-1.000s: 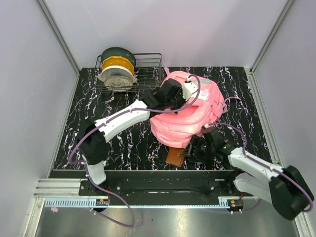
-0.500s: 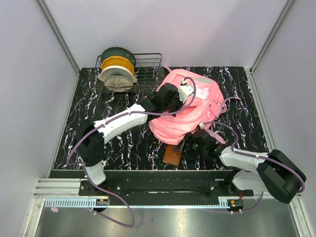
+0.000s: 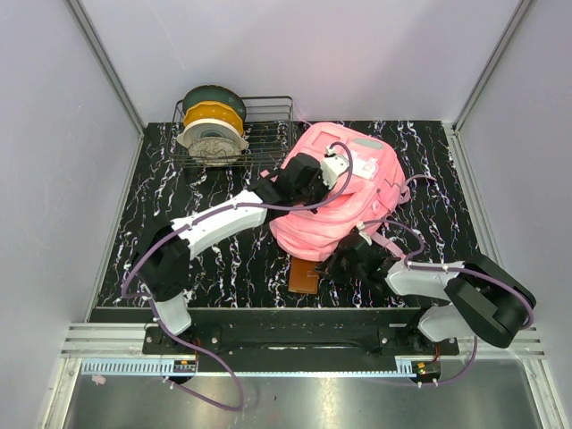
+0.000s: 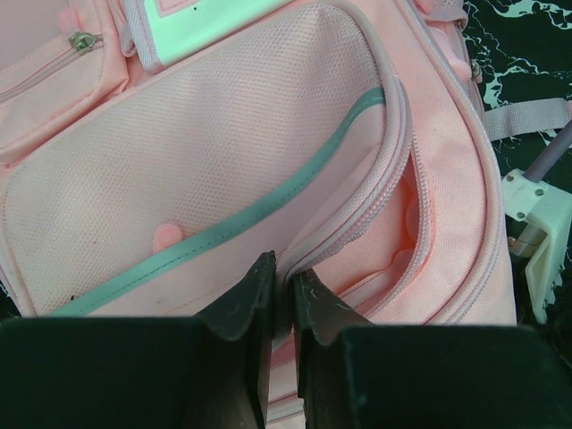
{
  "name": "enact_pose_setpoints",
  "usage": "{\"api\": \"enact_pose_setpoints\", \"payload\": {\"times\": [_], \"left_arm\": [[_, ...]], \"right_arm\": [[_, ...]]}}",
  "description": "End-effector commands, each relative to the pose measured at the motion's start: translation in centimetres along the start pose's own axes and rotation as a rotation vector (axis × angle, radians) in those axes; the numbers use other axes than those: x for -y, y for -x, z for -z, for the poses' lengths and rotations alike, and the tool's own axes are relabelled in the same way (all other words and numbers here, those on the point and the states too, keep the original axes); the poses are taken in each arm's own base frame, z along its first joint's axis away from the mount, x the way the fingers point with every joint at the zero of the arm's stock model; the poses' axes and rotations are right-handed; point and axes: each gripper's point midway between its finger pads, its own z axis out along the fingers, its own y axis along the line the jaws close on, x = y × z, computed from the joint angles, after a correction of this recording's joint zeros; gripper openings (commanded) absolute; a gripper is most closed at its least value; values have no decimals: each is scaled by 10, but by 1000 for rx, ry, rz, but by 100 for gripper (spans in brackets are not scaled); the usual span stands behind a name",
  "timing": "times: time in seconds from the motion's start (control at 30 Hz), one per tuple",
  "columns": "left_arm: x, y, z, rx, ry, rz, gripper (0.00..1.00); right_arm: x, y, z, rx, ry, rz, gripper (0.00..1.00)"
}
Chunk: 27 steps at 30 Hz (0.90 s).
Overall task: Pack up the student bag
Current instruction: Pick up the stationery from the center of the board.
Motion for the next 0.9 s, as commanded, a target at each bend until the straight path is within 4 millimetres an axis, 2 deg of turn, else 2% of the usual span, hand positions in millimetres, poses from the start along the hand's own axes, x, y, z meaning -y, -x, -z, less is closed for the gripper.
{"api": "enact_pose_setpoints", "payload": {"times": [0.0,0.17,0.2,0.27,0.3,0.33,0.37,0.4,0.43,0.5,0.63,0.67,0.87], "left_arm": [[-2,2,7,16,10,46,0],[-3,2,9,16,12,43,0],[-3,2,10,17,15,40,0],[-3,3,11,19,14,39,0],[-4,4,12,18,18,36,0],[-4,4,12,17,18,33,0],[-5,7,12,24,19,31,0],[-6,9,13,24,19,30,0],[-6,9,12,20,18,30,0],[-7,19,14,35,16,29,0],[-10,39,20,67,21,25,0],[-11,49,24,85,23,21,0],[-18,73,39,126,42,-12,0]], "right_arm": [[31,1,-4,31,-125,62,0],[23,6,5,60,-86,95,0],[15,9,11,72,-52,104,0],[15,11,21,79,-54,134,0],[2,15,32,99,-9,141,0],[7,14,38,94,-24,156,0],[2,14,45,94,-1,161,0],[-12,18,59,111,61,169,0],[-14,15,66,93,71,176,0],[-28,15,84,93,135,192,0],[-32,12,109,66,129,222,0],[-35,14,112,74,137,217,0],[-58,33,132,153,163,216,0]]}}
